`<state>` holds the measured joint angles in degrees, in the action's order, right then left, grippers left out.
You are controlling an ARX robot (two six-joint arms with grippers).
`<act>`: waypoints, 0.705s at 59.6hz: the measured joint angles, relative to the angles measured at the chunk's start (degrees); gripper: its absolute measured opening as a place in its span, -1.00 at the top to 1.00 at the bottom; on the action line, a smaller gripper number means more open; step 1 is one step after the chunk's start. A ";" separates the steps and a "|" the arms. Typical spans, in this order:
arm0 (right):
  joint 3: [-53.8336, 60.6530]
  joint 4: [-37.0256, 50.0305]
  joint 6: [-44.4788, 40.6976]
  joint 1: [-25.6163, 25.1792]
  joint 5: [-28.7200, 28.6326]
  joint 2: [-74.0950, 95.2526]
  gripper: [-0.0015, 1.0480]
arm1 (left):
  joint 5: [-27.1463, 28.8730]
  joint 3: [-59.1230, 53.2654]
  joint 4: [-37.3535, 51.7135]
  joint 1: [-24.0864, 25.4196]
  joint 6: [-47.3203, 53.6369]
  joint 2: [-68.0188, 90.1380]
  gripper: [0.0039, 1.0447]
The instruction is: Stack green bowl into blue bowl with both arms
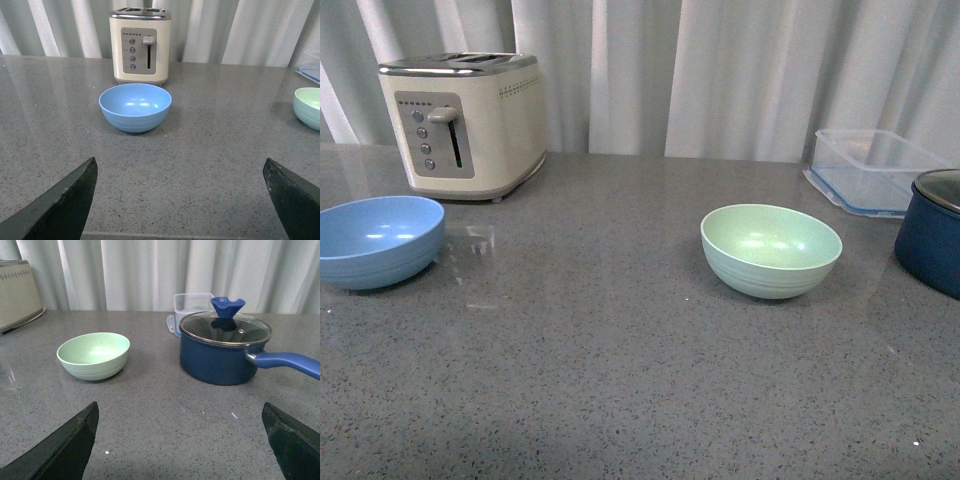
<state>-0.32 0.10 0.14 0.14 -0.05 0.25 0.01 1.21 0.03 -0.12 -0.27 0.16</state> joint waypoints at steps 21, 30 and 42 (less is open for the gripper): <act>0.00 0.00 0.00 0.00 0.00 0.00 -0.81 | 0.00 0.00 0.00 0.00 0.00 0.00 -0.87; 0.00 0.00 0.00 0.00 0.00 0.00 -0.81 | 6.60 0.63 -1.40 -1.55 0.33 3.58 -0.87; 0.00 0.00 0.00 0.00 0.00 -0.02 -0.81 | 2.97 8.90 4.90 3.30 -1.70 22.34 -0.87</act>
<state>-0.32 0.10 0.14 0.14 -0.05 0.23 2.98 10.11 4.93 3.18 -1.98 22.50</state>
